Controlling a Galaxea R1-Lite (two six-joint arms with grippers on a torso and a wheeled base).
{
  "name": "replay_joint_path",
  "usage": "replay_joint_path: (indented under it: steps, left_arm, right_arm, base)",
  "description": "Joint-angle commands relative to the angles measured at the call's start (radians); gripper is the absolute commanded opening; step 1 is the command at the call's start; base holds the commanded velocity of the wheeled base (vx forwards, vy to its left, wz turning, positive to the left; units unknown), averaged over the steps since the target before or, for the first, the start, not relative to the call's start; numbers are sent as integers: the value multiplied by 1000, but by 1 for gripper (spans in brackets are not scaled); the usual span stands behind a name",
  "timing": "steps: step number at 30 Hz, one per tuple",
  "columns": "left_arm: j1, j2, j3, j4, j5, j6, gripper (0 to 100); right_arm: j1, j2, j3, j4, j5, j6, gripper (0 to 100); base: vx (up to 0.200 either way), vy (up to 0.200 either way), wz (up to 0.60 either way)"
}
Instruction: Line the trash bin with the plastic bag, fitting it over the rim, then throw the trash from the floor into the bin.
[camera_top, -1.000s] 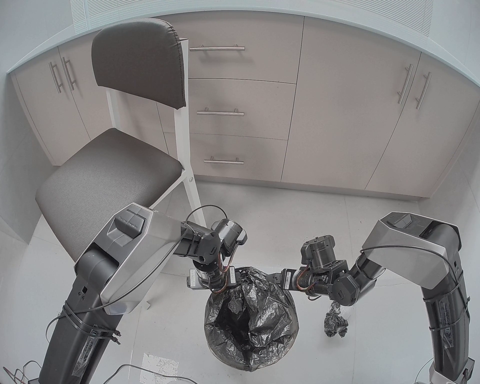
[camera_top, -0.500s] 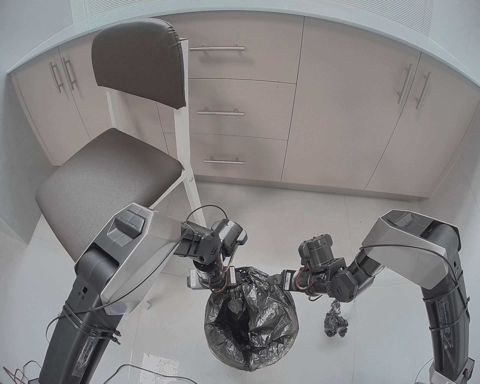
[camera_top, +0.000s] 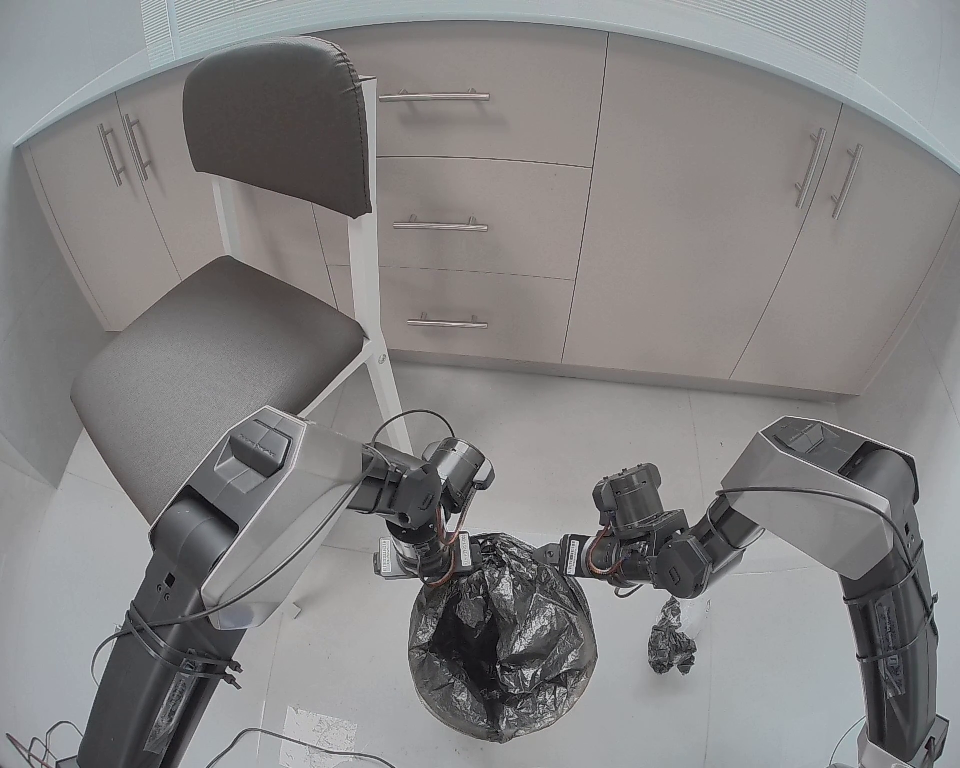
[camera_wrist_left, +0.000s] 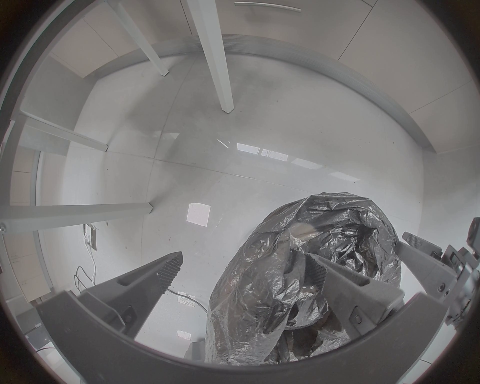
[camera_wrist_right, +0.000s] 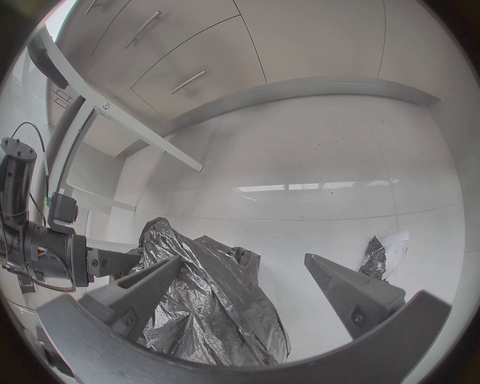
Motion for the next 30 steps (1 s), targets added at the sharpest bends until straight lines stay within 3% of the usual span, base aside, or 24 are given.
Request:
replay_joint_path:
  steps: [1,6,13,30]
  left_arm:
    - [0,2,0,0,0,0,100]
    - [0,2,0,0,0,0,100]
    - [0,2,0,-2,0,0,100]
    - [0,2,0,-3,0,-2,100]
  right_arm:
    - [-1,4,-5,1,-1,0,100]
    - [-2,28,-37,5,-73,0,100]
    - [-2,25,-73,90,-77,31,100]
    - [1,5,-54,99,-66,40,100]
  base:
    - [0,0,0]
    - [0,0,0]
    - [0,0,0]
    - [0,0,0]
